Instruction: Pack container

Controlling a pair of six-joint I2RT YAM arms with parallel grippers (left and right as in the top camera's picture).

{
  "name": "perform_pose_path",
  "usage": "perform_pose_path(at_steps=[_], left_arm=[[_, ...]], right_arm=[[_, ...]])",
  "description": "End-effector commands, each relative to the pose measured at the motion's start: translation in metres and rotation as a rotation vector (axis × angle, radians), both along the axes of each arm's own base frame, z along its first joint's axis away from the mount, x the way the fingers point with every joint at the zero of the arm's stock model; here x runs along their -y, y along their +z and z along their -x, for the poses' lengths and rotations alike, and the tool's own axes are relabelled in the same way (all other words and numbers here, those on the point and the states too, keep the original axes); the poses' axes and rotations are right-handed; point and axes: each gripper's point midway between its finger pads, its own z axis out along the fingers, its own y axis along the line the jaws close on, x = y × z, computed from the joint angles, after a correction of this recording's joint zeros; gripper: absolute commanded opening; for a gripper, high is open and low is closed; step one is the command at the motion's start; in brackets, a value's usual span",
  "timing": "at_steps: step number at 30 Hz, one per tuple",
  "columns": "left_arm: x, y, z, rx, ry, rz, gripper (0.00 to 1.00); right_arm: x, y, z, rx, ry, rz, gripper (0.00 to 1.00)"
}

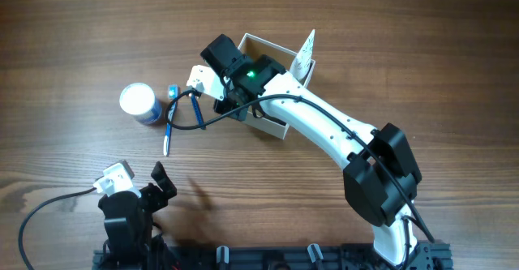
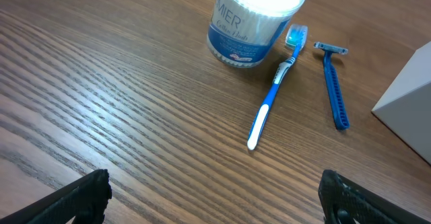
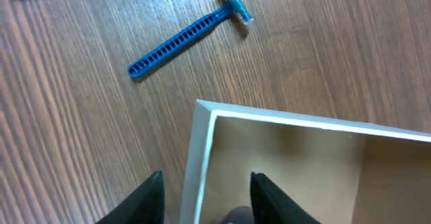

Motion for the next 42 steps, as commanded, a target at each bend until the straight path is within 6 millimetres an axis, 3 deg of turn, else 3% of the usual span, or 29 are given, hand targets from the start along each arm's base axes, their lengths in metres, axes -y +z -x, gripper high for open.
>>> perform_pose_path(at_steps=[1,8,14,18,28,35,42], left_arm=[[0.001,-0.003,0.0,-0.003,-0.011,-0.006,1.0],[0.001,-0.003,0.0,-0.003,-0.011,-0.006,1.0],[0.001,-0.003,0.0,-0.003,-0.011,-0.006,1.0],[0.001,-0.003,0.0,-0.003,-0.011,-0.006,1.0],[0.001,-0.003,0.0,-0.003,-0.011,-0.006,1.0],[0.001,-0.003,0.0,-0.003,-0.011,-0.006,1.0],[0.001,-0.003,0.0,-0.003,-0.011,-0.006,1.0]], right_arm=[[-0.011,-0.006,0.005,-0.036,0.012,-0.023,0.38],[-0.009,-0.037,0.012,-0.095,0.017,0.028,0.36],[-0.011,-0.038,0.006,-0.065,0.032,0.029,0.11],[-0.01,-0.04,0.012,-0.016,0.244,0.095,0.06],[-0.007,-0.043,0.02,0.037,0.495,0.168,0.04],[-0.005,-0.043,0.021,-0.017,0.345,0.14,0.04],[-0.005,-0.043,0.021,-0.13,-0.015,0.064,0.04]])
